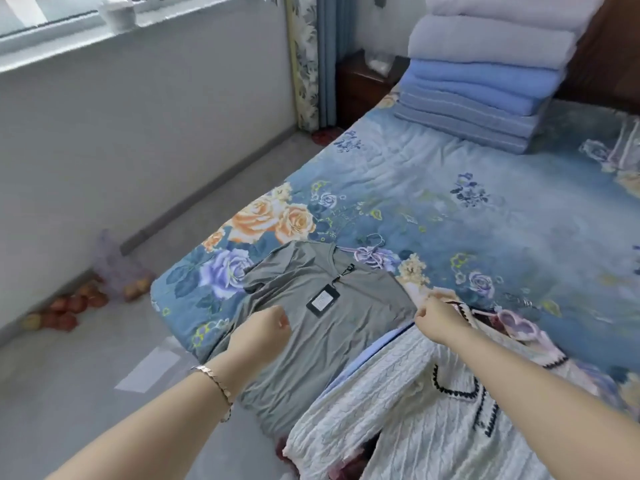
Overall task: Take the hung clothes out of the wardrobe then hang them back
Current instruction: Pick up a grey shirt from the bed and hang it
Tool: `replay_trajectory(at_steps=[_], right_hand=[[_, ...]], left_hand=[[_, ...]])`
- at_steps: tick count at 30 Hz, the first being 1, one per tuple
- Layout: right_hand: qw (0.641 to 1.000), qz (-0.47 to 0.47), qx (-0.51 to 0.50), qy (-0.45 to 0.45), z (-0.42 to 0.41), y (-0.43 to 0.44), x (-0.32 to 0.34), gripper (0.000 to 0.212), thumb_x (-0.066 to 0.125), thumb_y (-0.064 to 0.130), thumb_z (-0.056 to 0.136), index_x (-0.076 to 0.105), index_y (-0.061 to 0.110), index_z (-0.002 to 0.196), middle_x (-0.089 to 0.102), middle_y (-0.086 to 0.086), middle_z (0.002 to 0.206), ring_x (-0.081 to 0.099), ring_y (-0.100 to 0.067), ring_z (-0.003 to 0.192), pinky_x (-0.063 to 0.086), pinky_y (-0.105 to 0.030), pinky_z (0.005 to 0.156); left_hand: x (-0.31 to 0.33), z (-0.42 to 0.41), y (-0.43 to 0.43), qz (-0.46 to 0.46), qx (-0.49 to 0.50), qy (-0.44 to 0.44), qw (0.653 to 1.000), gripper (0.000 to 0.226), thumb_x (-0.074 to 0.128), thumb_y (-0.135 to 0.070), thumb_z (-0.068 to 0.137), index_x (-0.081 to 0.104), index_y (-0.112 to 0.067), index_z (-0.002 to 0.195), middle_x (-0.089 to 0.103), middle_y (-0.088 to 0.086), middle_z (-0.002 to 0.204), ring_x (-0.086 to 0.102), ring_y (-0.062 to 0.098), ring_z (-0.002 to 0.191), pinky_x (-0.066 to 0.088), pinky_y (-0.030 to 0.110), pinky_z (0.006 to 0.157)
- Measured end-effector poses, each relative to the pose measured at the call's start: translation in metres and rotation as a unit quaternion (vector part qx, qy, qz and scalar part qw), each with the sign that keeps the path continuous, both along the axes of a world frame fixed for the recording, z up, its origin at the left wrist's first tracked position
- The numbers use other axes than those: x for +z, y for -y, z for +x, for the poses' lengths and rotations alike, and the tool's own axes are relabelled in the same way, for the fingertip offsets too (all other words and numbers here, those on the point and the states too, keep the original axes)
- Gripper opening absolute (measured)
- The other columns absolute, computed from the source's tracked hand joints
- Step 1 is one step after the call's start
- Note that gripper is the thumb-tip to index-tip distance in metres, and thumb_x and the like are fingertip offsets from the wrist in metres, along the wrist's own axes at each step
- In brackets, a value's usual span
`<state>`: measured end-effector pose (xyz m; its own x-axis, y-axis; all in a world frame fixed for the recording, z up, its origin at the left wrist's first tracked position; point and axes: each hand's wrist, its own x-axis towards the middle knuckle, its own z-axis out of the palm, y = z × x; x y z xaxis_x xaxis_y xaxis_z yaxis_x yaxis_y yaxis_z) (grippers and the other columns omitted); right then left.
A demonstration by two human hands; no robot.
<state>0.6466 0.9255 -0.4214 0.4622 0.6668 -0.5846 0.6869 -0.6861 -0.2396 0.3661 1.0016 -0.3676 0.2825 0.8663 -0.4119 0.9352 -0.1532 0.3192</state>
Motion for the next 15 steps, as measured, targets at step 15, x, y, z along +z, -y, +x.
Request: replay_trajectory(at_steps=[15], right_hand=[[0.996,-0.080,-0.037,0.006,0.071,-0.137,-0.207,0.043,0.045,0.013,0.091,0.044,0.009,0.134,0.039,-0.012,0.141,0.041,-0.029,0.129,0.038,-0.033,0.101]], left_hand=[[-0.196,0.137,-0.139,-0.084,-0.036,-0.032,0.995,0.023,0.039,-0.017,0.089,0.057,-0.020,0.103,0.062,0.004,0.109,0.057,0.027,0.099,0.037,0.027,0.071]])
